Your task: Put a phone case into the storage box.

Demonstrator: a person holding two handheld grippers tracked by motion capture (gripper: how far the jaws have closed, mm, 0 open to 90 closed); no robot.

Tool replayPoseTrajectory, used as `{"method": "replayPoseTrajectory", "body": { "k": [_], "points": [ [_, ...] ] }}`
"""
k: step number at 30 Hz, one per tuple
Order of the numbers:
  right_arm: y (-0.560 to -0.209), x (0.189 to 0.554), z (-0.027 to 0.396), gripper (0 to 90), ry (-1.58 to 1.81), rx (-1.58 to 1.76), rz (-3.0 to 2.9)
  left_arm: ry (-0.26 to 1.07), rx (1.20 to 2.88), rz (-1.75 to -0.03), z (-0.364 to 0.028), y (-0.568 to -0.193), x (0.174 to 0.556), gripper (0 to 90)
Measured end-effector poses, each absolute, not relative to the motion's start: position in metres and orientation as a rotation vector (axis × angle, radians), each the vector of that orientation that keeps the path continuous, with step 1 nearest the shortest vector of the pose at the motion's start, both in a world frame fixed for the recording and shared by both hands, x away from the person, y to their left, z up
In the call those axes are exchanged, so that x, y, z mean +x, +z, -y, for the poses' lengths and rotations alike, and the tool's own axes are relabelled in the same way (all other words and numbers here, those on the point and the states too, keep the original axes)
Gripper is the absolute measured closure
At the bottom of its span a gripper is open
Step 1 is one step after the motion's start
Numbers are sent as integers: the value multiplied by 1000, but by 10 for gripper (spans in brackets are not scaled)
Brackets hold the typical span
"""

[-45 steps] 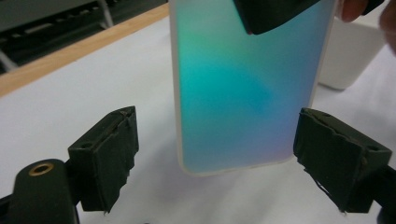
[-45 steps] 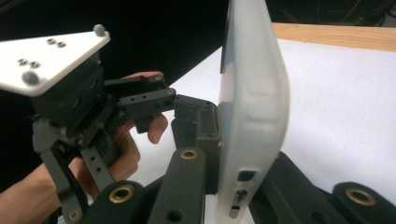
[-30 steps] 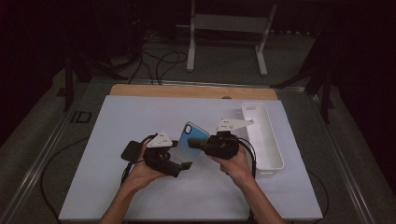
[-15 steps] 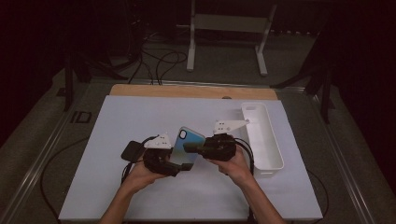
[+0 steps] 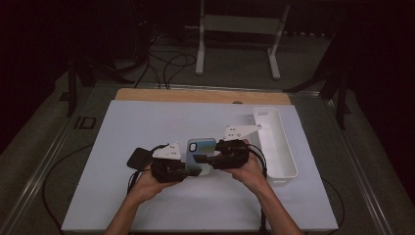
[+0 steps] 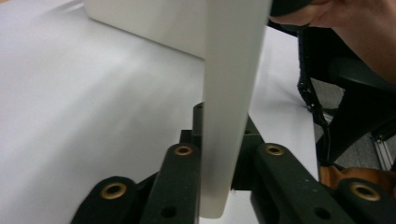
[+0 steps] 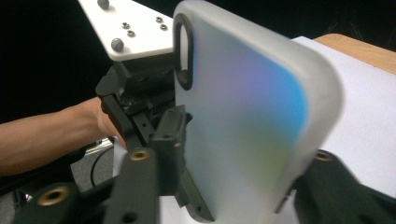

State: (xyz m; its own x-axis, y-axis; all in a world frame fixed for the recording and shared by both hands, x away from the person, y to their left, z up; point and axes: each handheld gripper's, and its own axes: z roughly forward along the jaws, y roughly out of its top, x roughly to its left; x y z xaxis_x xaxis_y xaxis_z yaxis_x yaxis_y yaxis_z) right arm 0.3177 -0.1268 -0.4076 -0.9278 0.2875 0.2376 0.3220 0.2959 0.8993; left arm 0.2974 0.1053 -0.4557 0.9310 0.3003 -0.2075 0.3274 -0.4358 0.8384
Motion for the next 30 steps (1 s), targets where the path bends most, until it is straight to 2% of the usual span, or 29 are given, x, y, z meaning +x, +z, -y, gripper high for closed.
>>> {"method": "replayPoseTrajectory", "body": {
  "k": [1, 2, 3, 5, 11, 16, 19, 20, 21, 30],
  "points": [
    [-408, 318, 127, 534, -1749, -589, 2504, -33, 2051, -448, -105, -456, 297, 852],
    [-408, 316, 125, 478, -1741, -605, 2532, -18, 2055, -452, -105, -455, 297, 854],
    [-408, 316, 125, 478, -1741, -605, 2532, -18, 2055, -452, -105, -455, 297, 855],
    [-409, 314, 122, 400, -1736, -630, 2575, -7, 2051, -453, -105, -455, 297, 858],
    [-410, 313, 120, 351, -1723, -670, 2612, 31, 2031, -474, -107, -452, 296, 860],
    [-410, 311, 118, 276, -1702, -759, 2677, 75, 2016, -506, -109, -451, 296, 860],
    [-409, 310, 120, 189, -1730, -898, 2684, 127, 1993, -552, -111, -449, 296, 860],
    [-409, 310, 120, 189, -1730, -898, 2684, 135, 1987, -561, -112, -448, 296, 860],
    [-408, 309, 121, 139, -1756, -940, 2684, 147, 1977, -579, -113, -448, 296, 860],
    [-396, 301, 114, 93, -1827, -1070, 2655, 183, 1986, -618, -109, -452, 297, 859]
  ]
}}
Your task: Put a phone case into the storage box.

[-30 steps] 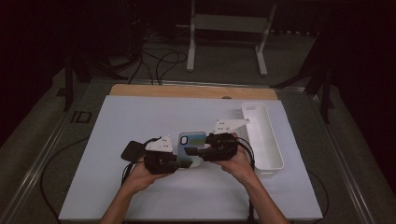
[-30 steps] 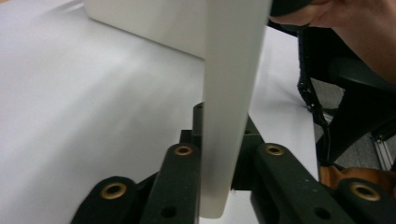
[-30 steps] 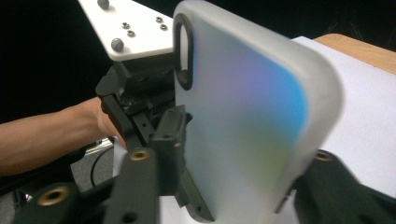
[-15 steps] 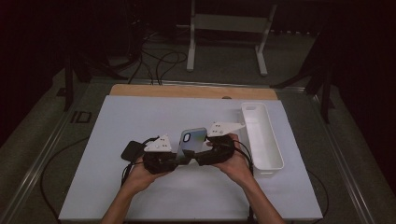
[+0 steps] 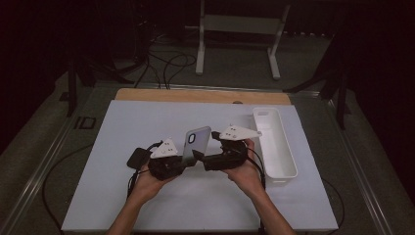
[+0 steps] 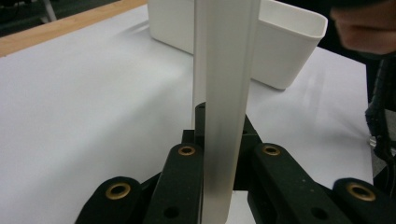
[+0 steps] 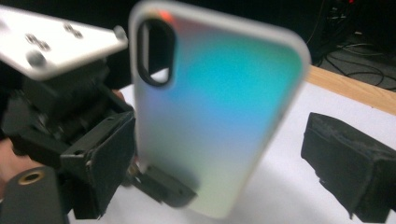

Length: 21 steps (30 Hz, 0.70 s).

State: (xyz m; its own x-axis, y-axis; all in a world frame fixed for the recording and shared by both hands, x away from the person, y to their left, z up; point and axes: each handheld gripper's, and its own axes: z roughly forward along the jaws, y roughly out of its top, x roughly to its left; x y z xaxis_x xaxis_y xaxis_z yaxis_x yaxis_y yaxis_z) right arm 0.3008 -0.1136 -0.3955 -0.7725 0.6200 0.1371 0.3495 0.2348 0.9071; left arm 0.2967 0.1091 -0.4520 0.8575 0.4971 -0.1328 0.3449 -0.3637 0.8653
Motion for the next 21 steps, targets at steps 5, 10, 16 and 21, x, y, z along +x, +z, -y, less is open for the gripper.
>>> {"method": "replayPoseTrajectory", "body": {
  "k": [5, 10, 16, 21],
  "points": [
    [-389, 298, 107, 88, 1583, 930, -2236, 209, 2001, -623, -107, -452, 296, 860],
    [-387, 298, 96, 140, 1492, 1011, -2197, 246, 2013, -643, -102, -454, 293, 858],
    [-390, 302, 89, 150, 1483, 1098, -2160, 272, 2035, -665, -93, -456, 291, 850],
    [-390, 301, 87, 161, 1477, 1063, -2153, 253, 2028, -657, -92, -457, 290, 838]
  ]
}}
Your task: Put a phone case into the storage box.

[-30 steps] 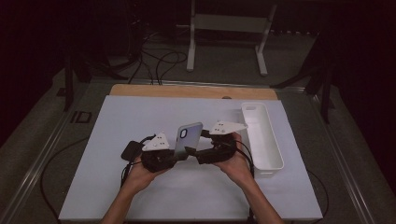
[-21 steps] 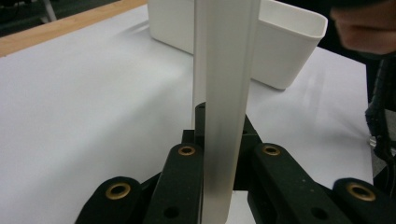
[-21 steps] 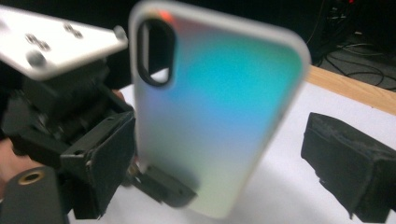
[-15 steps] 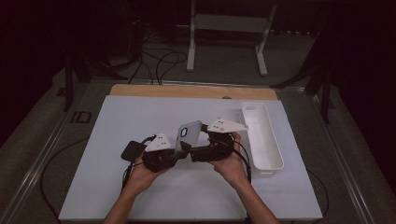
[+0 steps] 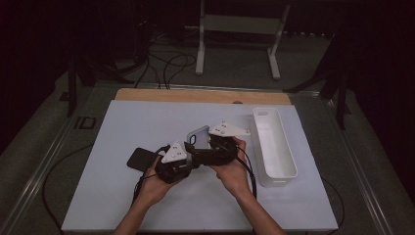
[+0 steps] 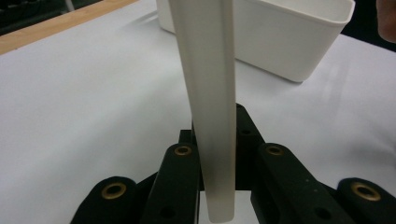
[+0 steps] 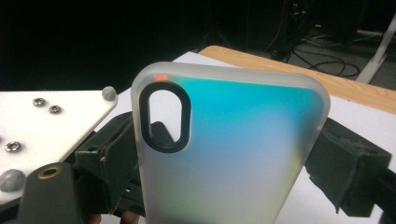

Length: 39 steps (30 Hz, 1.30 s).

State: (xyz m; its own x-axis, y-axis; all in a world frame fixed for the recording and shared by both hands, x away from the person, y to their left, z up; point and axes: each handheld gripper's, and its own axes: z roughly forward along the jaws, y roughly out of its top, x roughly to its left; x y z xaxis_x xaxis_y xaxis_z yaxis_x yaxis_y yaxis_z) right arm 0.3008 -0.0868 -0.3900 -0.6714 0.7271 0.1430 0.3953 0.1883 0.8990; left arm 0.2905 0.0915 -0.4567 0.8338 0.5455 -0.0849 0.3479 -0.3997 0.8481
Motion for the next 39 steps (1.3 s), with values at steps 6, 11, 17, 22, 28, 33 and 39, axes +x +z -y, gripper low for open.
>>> {"method": "replayPoseTrajectory", "body": {
  "k": [6, 11, 17, 22, 28, 33, 39],
  "points": [
    [-390, 300, 88, 164, 1490, 1056, -2160, 206, 1996, -634, -94, -455, 291, 728],
    [-390, 302, 93, 165, 1504, 1067, -2148, 223, 1949, -664, -98, -452, 290, 374],
    [-390, 303, 97, 165, 1522, 1078, -2136, 261, 1920, -703, -102, -450, 290, 146],
    [-392, 306, 102, 165, 1526, 1103, -2132, 292, 1899, -725, -110, -450, 290, 30],
    [-391, 309, 109, 165, 1539, 1131, -2115, 346, 1866, -763, -122, -450, 288, 9],
    [-391, 311, 114, 165, 1532, 1139, -2102, 380, 1837, -806, -134, -453, 285, 6],
    [-390, 313, 118, 165, 1519, 1143, -2098, 445, 1785, -874, -152, -460, 282, 6]
  ]
}}
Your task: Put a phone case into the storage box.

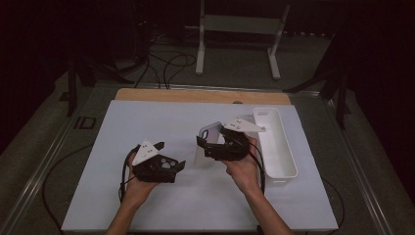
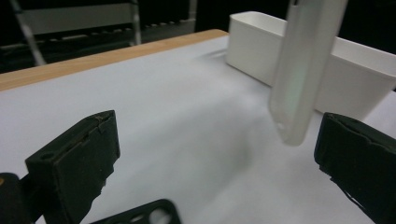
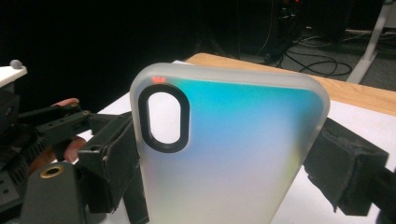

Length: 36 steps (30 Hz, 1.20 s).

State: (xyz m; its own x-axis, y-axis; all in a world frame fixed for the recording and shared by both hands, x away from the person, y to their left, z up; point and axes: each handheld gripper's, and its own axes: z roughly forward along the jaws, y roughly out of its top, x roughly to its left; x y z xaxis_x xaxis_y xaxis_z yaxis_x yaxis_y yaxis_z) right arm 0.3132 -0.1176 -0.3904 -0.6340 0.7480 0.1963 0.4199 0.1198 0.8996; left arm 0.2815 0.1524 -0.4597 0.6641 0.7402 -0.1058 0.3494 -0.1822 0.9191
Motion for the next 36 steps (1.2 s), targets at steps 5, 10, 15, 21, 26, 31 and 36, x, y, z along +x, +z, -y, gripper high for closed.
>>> {"method": "replayPoseTrajectory", "body": {
  "k": [5, 10, 15, 21, 26, 31, 36],
  "points": [
    [-391, 315, 120, 165, 1498, 1143, -2098, 478, 1786, -905, -165, -465, 279, 5],
    [-391, 317, 123, 165, 1485, 1152, -2092, 546, 1800, -934, -174, -468, 273, 6],
    [-391, 320, 126, 165, 1469, 1151, -2088, 578, 1816, -952, -184, -472, 266, 6],
    [-390, 324, 129, 165, 1459, 1161, -2081, 596, 1822, -987, -198, -480, 257, 6],
    [-388, 326, 130, 165, 1455, 1159, -2075, 613, 1794, -1010, -204, -486, 254, 6],
    [-383, 328, 134, 165, 1454, 1160, -2059, 630, 1775, -1016, -207, -489, 253, 6],
    [-379, 332, 137, 165, 1448, 1165, -2042, 652, 1769, -1047, -209, -495, 254, 9]
  ]
}}
